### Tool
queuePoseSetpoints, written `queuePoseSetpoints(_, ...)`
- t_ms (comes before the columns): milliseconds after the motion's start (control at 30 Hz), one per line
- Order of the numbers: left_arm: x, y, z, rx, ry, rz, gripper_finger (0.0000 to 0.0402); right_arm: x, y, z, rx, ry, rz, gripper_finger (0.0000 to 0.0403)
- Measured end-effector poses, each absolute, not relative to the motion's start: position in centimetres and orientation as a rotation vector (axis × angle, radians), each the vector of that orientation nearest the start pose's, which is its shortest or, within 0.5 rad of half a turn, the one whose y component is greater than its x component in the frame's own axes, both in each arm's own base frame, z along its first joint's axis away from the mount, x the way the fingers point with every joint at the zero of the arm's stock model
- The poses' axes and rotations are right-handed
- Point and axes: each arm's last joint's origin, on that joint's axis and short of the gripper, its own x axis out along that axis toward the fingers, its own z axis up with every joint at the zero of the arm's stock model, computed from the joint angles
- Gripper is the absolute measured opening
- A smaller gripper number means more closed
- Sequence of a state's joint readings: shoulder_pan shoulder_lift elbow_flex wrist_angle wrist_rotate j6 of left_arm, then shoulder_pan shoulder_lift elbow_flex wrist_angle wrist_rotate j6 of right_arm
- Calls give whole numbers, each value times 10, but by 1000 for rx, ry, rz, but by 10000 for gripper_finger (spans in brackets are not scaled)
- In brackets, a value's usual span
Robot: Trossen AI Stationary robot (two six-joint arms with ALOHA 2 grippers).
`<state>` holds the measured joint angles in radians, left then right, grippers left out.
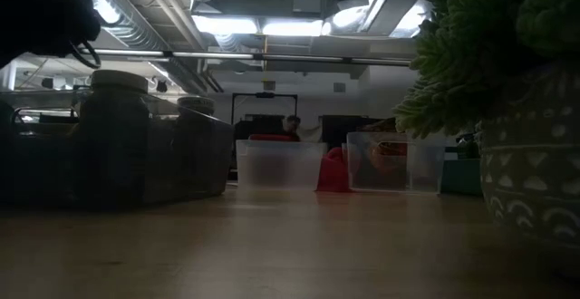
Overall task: Sort spices by type
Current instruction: Put the yellow seasoning bottle into the gray bin
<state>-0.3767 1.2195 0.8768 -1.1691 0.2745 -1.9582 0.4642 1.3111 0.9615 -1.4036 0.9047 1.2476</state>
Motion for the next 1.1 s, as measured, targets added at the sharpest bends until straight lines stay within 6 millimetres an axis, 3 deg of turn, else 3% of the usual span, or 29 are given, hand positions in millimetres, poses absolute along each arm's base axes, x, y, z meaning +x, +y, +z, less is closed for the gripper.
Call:
queuePoseSetpoints(500, 174, -77, 224, -1256, 1519, 996, 218, 178, 63, 247, -67, 861, -994, 243)
queuePoseSetpoints(833, 174, -77, 224, -1242, 1528, 986, 269, 178, 63, 247, -71, 856, -995, 243)
queuePoseSetpoints(1100, 172, -77, 227, -1229, 1539, 930, 269, 178, 63, 247, -98, 861, -986, 243)
